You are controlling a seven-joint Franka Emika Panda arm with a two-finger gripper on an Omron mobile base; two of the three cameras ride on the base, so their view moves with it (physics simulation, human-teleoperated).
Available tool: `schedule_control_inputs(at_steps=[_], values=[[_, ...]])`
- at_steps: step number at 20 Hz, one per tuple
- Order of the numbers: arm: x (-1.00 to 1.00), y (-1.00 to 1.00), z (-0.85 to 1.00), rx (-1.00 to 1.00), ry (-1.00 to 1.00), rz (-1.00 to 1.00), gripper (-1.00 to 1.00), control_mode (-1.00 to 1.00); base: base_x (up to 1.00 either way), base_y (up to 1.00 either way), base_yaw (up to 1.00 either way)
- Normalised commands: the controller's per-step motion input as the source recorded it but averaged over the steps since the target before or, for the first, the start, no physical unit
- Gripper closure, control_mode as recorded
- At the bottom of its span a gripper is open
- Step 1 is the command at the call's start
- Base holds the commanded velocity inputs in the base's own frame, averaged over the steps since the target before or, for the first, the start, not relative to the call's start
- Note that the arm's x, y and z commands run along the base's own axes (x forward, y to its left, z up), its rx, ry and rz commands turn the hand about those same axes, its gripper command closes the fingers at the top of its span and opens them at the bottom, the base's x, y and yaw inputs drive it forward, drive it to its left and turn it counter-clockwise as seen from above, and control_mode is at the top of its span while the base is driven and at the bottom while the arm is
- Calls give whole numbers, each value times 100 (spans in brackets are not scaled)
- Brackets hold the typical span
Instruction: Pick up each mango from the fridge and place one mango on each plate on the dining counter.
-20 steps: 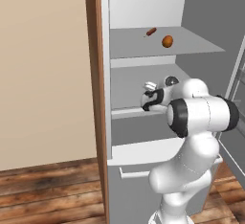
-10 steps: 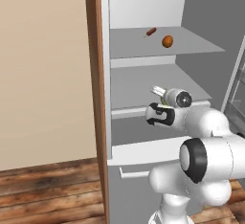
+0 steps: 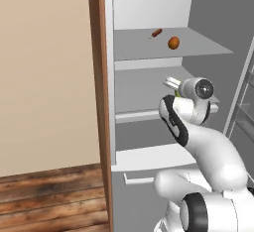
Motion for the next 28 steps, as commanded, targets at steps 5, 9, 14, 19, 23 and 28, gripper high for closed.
schedule_control_inputs(at_steps=[5,9,14,19,23,28], values=[[-58,-2,49,0,20,-3,100,-100,0,0,0],[-91,0,12,0,2,0,100,-100,0,0,0],[-91,0,31,0,-3,0,100,-100,0,0,0],[-81,0,43,0,0,0,100,-100,0,0,0],[-62,0,39,0,3,0,100,-100,0,0,0],[-43,1,22,0,19,0,100,-100,0,0,0]])
